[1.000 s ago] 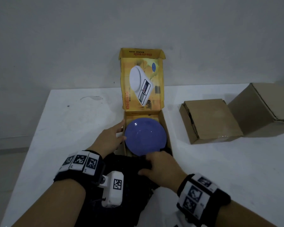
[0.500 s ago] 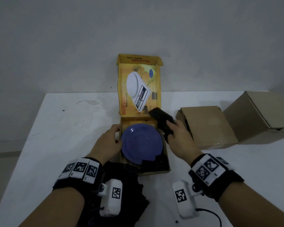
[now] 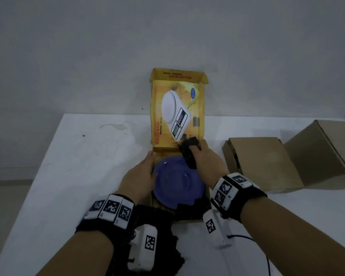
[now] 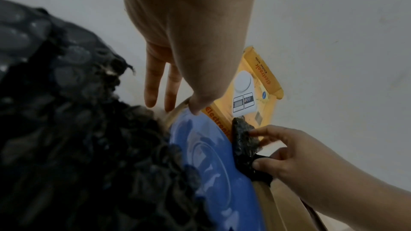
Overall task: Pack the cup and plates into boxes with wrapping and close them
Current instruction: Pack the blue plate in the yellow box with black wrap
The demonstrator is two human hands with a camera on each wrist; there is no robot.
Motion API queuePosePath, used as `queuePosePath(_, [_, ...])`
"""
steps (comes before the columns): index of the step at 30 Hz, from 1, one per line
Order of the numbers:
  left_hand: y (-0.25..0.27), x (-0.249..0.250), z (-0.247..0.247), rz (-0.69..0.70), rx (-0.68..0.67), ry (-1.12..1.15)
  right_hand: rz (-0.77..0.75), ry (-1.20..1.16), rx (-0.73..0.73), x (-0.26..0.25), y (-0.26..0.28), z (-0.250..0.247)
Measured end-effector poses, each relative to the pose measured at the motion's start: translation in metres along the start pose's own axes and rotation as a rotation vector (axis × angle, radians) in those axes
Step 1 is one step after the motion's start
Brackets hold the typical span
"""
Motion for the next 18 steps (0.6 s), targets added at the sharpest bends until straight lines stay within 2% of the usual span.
queuePosePath(2, [0.0, 0.0, -0.002, 0.002, 0.005, -0.004, -0.062, 0.055, 0.018, -0.005, -0.01, -0.001])
queuePosePath(4, [0.001, -0.002, -0.003, -0.005, 0.01, -0.015, -0.143, 0.191, -0.022, -0.012, -0.016, 0.004])
queuePosePath(7, [0.004, -0.004, -0.004, -0.01, 0.025, -0.031, -0.178, 0.326, -0.062, -0.011, -0.021, 0.009])
queuePosePath(10, [0.005, -0.003, -0.006, -0.006, 0.035, -0.057, -0.192, 0.317, -0.062, -0.011, -0.024, 0.014])
queuePosePath(15, [0.006, -0.002, -0.006, -0.005, 0.031, -0.059, -0.304, 0.268, -0.017, -0.021, -0.019, 0.027])
queuePosePath(18, [0.006, -0.003, -0.006, -0.009, 0.036, -0.066, -0.283, 0.321, -0.033, -0.018, -0.023, 0.026])
Point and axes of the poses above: each hand's wrist, its own y-axis away from the middle knuckle, its own z-axis out of the palm, x = y × z, the point moved 8 cm from there along -y, towards the middle knuckle, and after that the axes turned 10 degrees about -z, right-handed, at the moved point
